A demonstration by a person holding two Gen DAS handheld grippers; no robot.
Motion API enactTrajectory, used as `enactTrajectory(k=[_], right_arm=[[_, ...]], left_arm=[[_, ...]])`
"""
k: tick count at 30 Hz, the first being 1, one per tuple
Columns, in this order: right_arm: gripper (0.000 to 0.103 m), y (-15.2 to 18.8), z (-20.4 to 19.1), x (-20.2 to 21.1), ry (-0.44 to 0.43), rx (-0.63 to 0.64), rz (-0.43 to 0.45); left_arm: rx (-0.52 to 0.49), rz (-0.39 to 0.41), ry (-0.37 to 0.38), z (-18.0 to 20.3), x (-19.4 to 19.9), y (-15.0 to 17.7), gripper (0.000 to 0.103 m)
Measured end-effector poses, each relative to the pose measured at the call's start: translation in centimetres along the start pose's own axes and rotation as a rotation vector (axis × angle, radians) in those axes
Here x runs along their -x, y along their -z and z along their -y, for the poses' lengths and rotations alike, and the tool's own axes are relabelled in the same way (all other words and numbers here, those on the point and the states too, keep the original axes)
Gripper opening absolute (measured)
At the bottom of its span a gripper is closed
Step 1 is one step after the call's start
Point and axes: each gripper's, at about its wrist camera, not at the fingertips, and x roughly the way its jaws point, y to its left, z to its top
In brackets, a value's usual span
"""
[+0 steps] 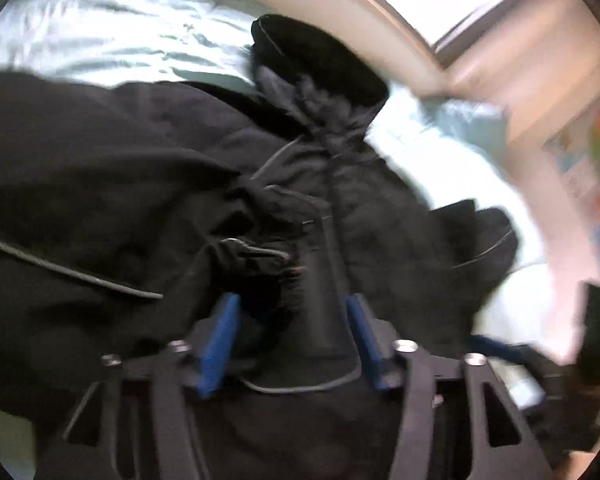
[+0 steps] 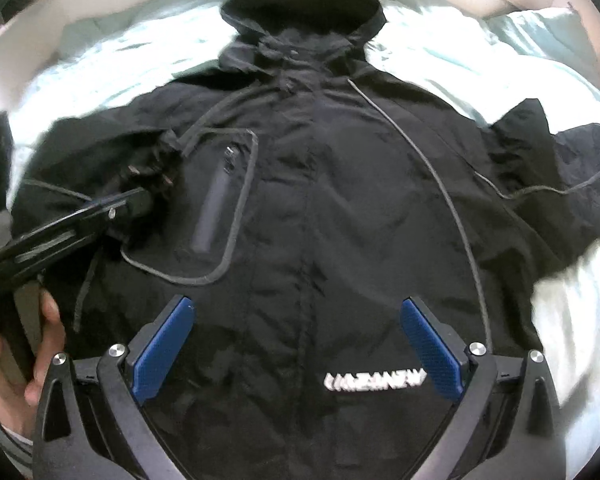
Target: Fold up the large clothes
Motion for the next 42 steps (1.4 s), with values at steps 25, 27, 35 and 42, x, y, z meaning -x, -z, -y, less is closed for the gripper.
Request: enactTrajectory(k=[25, 27, 35, 42], right_arm=[[0.044, -7.8, -8.9, -10.1, -0.424, -0.13, -0.048], [0.042, -8.1, -8.0, -8.0, -0.415, -0.121, 0.014], [0.041, -9.4, 0.6, 0.5, -0.205, -0.173, 0.224], [0.041, -8.9, 9.3, 1.2, 0.074, -0.155, 0.242]], left_arm=[[-0.015, 0.144, -0.357, -6.4, 12.7, -0.5, 0.063], [-0.023, 0.144, -0.365, -6.0, 12.4, -0.9, 0.063], [-0.101, 0.146, -0.326, -2.3, 9.4, -3.5, 0.063], [-0.205, 0.049, -0.286, 1.9, 2.1, -4.5, 0.063]])
